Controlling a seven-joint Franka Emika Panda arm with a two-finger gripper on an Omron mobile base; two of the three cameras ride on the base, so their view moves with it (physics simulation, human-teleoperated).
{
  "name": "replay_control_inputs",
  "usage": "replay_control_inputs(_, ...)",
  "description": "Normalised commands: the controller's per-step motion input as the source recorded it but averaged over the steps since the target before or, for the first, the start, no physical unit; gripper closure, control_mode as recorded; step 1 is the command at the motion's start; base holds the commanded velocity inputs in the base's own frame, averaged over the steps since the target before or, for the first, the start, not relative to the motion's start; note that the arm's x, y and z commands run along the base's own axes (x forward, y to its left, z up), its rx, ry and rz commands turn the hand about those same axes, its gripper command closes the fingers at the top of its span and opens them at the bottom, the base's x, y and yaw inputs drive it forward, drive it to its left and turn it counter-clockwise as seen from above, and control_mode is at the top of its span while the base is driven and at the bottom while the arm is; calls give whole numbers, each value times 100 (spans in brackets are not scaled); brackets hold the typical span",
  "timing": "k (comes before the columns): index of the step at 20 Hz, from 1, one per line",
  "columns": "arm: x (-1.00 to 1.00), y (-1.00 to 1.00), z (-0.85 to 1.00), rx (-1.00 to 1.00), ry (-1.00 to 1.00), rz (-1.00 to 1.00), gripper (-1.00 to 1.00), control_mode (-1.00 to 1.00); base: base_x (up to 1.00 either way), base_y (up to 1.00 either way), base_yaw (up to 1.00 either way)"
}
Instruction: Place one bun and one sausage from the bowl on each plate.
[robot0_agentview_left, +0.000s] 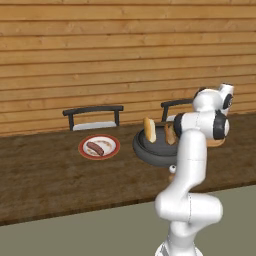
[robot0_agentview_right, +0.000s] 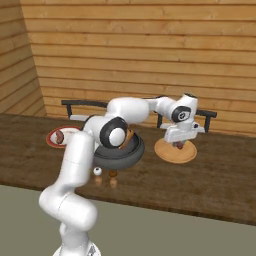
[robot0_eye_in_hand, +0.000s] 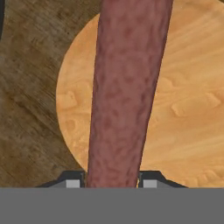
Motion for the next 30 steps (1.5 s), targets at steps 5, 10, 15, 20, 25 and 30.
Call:
replay_control_inputs(5,29,0,-24,-1,17,-19,100,-100,0,0,0)
replay_control_inputs(10,0,-5,-29,0,0,-21,100,-100,0,0,0)
replay_control_inputs(15,-3,-4,-38,-4,-4,-11,100,-100,0,0,0)
replay_control_inputs(20,1,5,-10,-4,0,-8,-100,-100,0,0,0)
replay_control_inputs(25,0,1,3,-2,2,-4,-100,-100,0,0,0)
replay_control_inputs(30,-2,1,15,-8,0,-3,-100,-100,0,0,0)
